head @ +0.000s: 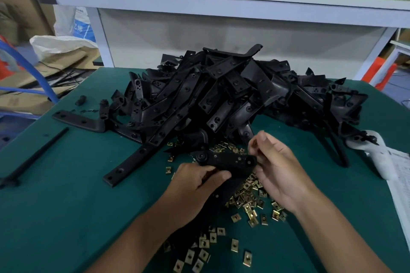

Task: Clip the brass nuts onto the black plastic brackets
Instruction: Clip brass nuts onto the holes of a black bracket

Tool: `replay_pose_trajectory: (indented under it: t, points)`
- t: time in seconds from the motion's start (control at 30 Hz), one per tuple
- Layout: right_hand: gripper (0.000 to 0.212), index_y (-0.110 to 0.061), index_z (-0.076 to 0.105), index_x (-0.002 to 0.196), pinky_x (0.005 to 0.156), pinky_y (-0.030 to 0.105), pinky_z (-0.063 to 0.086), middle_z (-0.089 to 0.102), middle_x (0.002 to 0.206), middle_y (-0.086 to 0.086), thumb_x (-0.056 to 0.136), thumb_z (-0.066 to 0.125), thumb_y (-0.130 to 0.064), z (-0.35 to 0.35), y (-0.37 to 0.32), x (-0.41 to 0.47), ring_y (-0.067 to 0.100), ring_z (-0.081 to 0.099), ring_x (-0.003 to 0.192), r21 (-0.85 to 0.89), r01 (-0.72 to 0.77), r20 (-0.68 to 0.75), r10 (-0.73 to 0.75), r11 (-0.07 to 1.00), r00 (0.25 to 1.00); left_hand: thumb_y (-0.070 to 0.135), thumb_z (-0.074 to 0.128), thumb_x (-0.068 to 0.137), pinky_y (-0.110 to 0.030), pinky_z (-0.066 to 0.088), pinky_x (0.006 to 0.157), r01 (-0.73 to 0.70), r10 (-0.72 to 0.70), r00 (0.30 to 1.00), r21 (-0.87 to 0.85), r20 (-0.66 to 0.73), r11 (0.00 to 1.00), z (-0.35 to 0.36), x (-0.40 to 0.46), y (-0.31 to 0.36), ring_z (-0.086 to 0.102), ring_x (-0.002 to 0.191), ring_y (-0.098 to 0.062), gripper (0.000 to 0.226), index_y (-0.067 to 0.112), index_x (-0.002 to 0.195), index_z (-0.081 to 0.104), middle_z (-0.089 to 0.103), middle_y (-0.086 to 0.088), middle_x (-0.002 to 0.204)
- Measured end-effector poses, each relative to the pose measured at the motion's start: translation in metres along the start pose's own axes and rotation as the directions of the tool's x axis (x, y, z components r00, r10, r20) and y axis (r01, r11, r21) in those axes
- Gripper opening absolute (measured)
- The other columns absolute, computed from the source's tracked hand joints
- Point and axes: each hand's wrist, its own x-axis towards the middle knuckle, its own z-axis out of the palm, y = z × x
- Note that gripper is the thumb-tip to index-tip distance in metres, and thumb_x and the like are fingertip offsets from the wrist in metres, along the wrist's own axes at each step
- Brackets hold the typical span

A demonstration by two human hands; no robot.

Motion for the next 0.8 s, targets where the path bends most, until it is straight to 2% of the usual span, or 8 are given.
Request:
replay_pose_trajectory:
  t: [0.03, 0.1, 0.2, 0.23, 0.33, 0.4, 0.57, 0.8]
  points:
    - [0.029, -0.023, 0.067, 0.069, 0.054, 0.021, 0.035, 0.054, 0.069, -0.005, 0.077, 0.069, -0.051, 0.000, 0.000, 0.000, 0.004, 0.042, 0.060, -0.032, 0.001, -0.002, -0.001, 0.999, 1.000, 0.054, 0.055, 0.093, -0.026, 0.052, 0.070, 0.014, -0.014, 1.000, 0.010, 0.012, 1.000, 0.000, 0.000, 0.002, 0.065, 0.076, 0.003, 0.034, 0.027, 0.089, 0.076, 0.071, 0.019, 0.078]
    - [0.031, -0.023, 0.066, 0.067, 0.057, 0.024, 0.035, 0.056, 0.067, -0.005, 0.077, 0.068, -0.052, 0.001, 0.000, 0.000, 0.005, 0.044, 0.059, -0.079, 0.004, -0.005, -0.004, 0.997, 1.000, 0.051, 0.054, 0.094, -0.035, 0.056, 0.084, 0.025, -0.025, 1.000, -0.020, 0.018, 0.999, 0.001, -0.001, 0.005, 0.070, 0.095, -0.004, 0.036, 0.030, 0.114, 0.074, 0.076, 0.013, 0.099]
    - [0.025, -0.022, 0.069, 0.071, 0.050, 0.016, 0.040, 0.056, 0.064, -0.005, 0.075, 0.072, -0.046, 0.000, 0.000, 0.000, 0.004, 0.048, 0.057, -0.066, 0.019, 0.003, -0.019, 0.998, 1.000, 0.065, 0.041, 0.093, -0.051, 0.054, 0.081, 0.018, -0.017, 1.000, -0.095, 0.009, 0.995, 0.002, -0.003, 0.007, 0.068, 0.092, -0.028, 0.046, 0.037, 0.119, 0.064, 0.072, -0.011, 0.097]
    - [0.023, -0.021, 0.070, 0.075, 0.049, 0.015, 0.040, 0.056, 0.065, -0.003, 0.074, 0.074, -0.044, -0.001, 0.000, 0.001, 0.006, 0.046, 0.057, -0.054, 0.020, 0.007, -0.019, 0.998, 1.000, 0.068, 0.037, 0.092, -0.052, 0.054, 0.079, 0.012, -0.012, 1.000, -0.121, -0.001, 0.993, 0.003, -0.003, 0.007, 0.067, 0.089, -0.029, 0.046, 0.041, 0.118, 0.062, 0.071, -0.010, 0.094]
    - [0.021, -0.021, 0.073, 0.079, 0.048, 0.016, 0.038, 0.050, 0.076, 0.012, 0.070, 0.077, -0.040, -0.003, -0.002, 0.001, 0.012, 0.039, 0.063, -0.063, 0.009, 0.015, -0.008, 0.998, 1.000, 0.072, 0.032, 0.093, -0.029, 0.051, 0.065, -0.018, 0.014, 1.000, -0.156, -0.027, 0.988, 0.001, -0.005, 0.006, 0.061, 0.068, -0.008, 0.037, 0.057, 0.105, 0.064, 0.064, 0.011, 0.073]
    - [0.016, -0.024, 0.077, 0.083, 0.051, 0.016, 0.041, 0.054, 0.083, 0.010, 0.074, 0.076, -0.038, -0.003, -0.004, 0.001, 0.011, 0.043, 0.065, -0.083, 0.000, 0.034, 0.003, 0.997, 0.999, 0.069, 0.035, 0.096, -0.016, 0.045, 0.058, -0.063, 0.061, 0.998, -0.129, -0.018, 0.990, -0.001, -0.004, 0.009, 0.059, 0.063, -0.001, 0.029, 0.064, 0.094, 0.063, 0.063, 0.017, 0.069]
    - [0.023, -0.024, 0.077, 0.108, 0.073, 0.020, 0.054, 0.071, 0.085, -0.008, 0.087, 0.069, -0.027, -0.009, -0.007, -0.001, 0.005, 0.065, 0.083, -0.154, -0.040, 0.152, 0.064, 0.987, 0.986, 0.040, 0.049, 0.102, -0.003, 0.033, 0.053, -0.179, 0.179, 0.983, -0.021, 0.025, 0.984, 0.001, -0.002, 0.008, 0.049, 0.053, 0.010, 0.025, 0.058, 0.090, 0.062, 0.055, 0.031, 0.062]
    - [0.018, -0.022, 0.077, 0.100, 0.067, 0.016, 0.052, 0.071, 0.082, -0.008, 0.086, 0.073, -0.033, -0.007, -0.007, -0.005, 0.006, 0.067, 0.077, -0.295, 0.014, 0.208, 0.050, 0.955, 0.977, 0.021, 0.054, 0.104, 0.009, 0.026, 0.055, -0.240, 0.238, 0.971, 0.092, 0.034, 0.966, 0.003, -0.001, 0.006, 0.045, 0.060, 0.030, 0.017, 0.036, 0.104, 0.046, 0.050, 0.052, 0.073]
